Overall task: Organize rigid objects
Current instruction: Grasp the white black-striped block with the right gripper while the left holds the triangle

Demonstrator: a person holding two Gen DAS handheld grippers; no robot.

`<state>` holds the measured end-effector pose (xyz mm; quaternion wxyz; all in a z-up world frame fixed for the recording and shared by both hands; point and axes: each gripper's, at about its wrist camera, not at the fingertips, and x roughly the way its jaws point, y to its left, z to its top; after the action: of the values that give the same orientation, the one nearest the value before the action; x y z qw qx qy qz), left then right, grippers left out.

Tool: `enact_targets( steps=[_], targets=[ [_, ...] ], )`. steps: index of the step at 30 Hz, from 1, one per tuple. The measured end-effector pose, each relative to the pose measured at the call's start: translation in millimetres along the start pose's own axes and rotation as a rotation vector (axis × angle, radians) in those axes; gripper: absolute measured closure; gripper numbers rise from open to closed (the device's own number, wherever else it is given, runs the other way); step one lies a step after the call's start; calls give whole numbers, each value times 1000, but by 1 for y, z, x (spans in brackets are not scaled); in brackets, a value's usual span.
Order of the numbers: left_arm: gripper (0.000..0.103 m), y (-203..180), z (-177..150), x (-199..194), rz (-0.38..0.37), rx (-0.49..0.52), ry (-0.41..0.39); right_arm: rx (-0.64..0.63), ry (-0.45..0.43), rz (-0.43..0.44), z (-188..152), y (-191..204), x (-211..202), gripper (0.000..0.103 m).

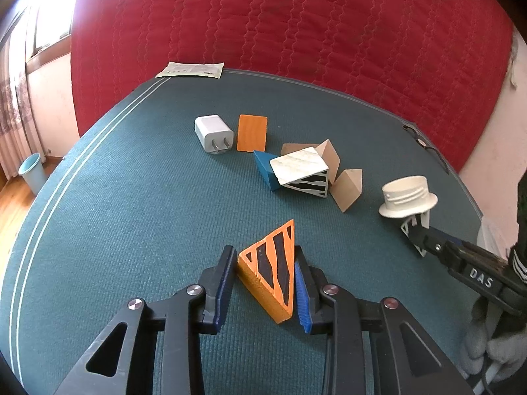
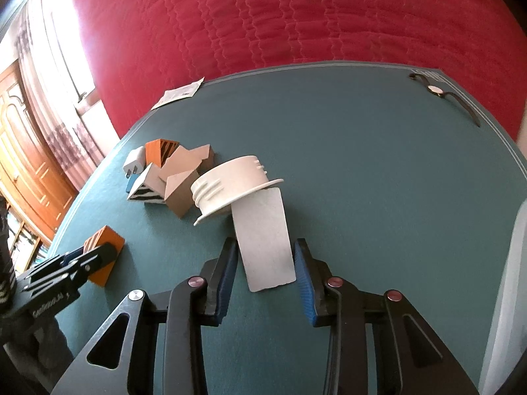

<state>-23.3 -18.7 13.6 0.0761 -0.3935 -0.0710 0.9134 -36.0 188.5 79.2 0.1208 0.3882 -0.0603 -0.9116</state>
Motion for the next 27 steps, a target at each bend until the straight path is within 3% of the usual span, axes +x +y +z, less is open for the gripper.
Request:
enact_targets(
  steps=[19, 27],
  targets=[
    [69, -8, -14, -11, 15, 17, 3, 73, 5, 110, -30, -14, -46, 71],
    [69, -9, -16, -12, 22, 19, 3, -6, 12, 64, -47, -10, -61, 72]
  ],
)
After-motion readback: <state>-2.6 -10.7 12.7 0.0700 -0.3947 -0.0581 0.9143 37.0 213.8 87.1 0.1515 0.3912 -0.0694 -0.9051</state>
